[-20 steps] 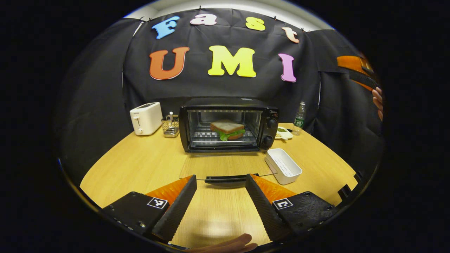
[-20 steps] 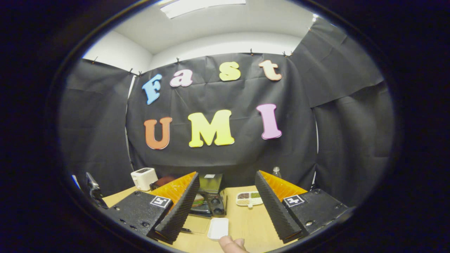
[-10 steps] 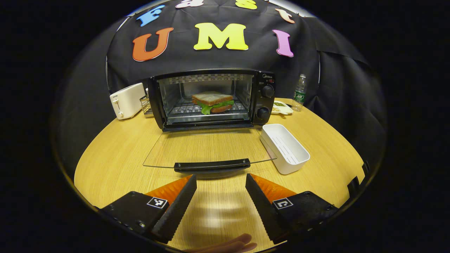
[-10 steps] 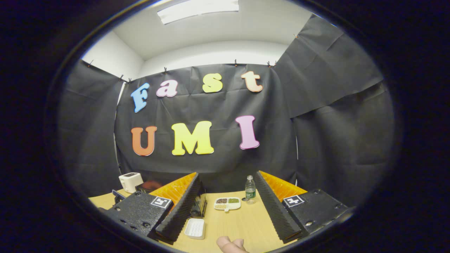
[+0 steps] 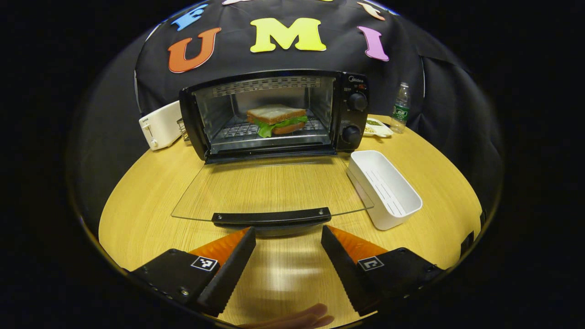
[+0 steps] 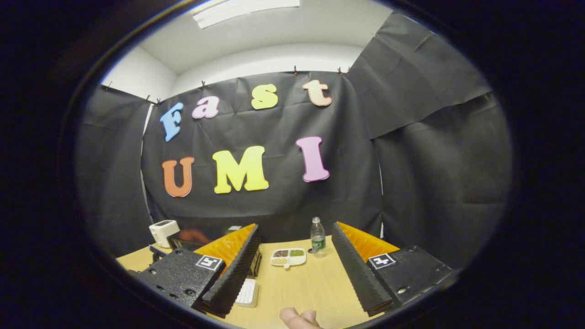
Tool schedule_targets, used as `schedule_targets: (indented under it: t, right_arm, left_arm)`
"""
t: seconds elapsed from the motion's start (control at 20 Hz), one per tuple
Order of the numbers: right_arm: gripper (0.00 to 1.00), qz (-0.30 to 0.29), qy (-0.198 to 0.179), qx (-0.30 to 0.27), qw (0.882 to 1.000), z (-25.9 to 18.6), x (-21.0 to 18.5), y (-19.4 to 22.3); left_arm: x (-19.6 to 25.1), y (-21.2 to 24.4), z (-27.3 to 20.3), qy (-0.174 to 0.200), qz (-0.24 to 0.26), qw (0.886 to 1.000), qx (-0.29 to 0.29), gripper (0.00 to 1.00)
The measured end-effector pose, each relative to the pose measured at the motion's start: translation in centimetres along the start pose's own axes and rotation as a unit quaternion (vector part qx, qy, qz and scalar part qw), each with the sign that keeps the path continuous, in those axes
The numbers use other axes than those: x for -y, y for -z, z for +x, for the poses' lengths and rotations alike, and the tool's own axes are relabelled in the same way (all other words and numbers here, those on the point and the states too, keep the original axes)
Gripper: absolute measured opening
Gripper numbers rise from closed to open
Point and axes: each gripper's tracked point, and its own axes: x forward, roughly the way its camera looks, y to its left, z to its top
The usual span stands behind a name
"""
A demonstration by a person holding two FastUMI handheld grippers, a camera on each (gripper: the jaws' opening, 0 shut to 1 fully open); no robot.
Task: Open the electric oven with the left hand, put the food in, and close the electric oven.
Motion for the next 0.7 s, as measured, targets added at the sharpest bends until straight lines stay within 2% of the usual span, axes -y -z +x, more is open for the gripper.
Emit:
schedule_targets:
  t: [0.1, 0.15, 0.45, 0.55, 0.65, 0.7]
  right_arm:
    - [1.0, -0.006, -0.005, 0.006, 1.0, 0.1, -0.1, -0.3]
    - [0.96, -0.007, -0.01, 0.007, 1.0, 0.2, -0.4, -0.3]
    - [0.96, -0.006, -0.027, 0.013, 1.0, 0.7, -1.2, -0.4]
    - [1.0, -0.004, -0.028, 0.012, 1.0, 0.8, -1.2, -0.3]
    - [1.0, -0.002, -0.03, 0.011, 0.999, 1.0, -1.3, -0.2]
    - [0.96, -0.002, -0.03, 0.011, 0.999, 1.0, -1.3, -0.2]
  left_arm:
    - [-0.5, -0.2, 0.4, -0.01, -0.009, 1.0, 0.0, 0.96]
    - [-0.5, -0.2, 0.6, -0.008, -0.016, 1.0, -0.003, 0.96]
    - [-0.5, -0.7, 0.3, -0.009, -0.015, 1.0, -0.008, 0.95]
    - [-0.5, -1.4, -0.1, -0.009, -0.014, 1.0, -0.001, 0.95]
    - [-0.7, -2.6, -0.8, -0.011, -0.011, 1.0, 0.017, 0.95]
    - [-0.8, -3.4, -1.1, -0.013, -0.009, 0.999, 0.029, 0.95]
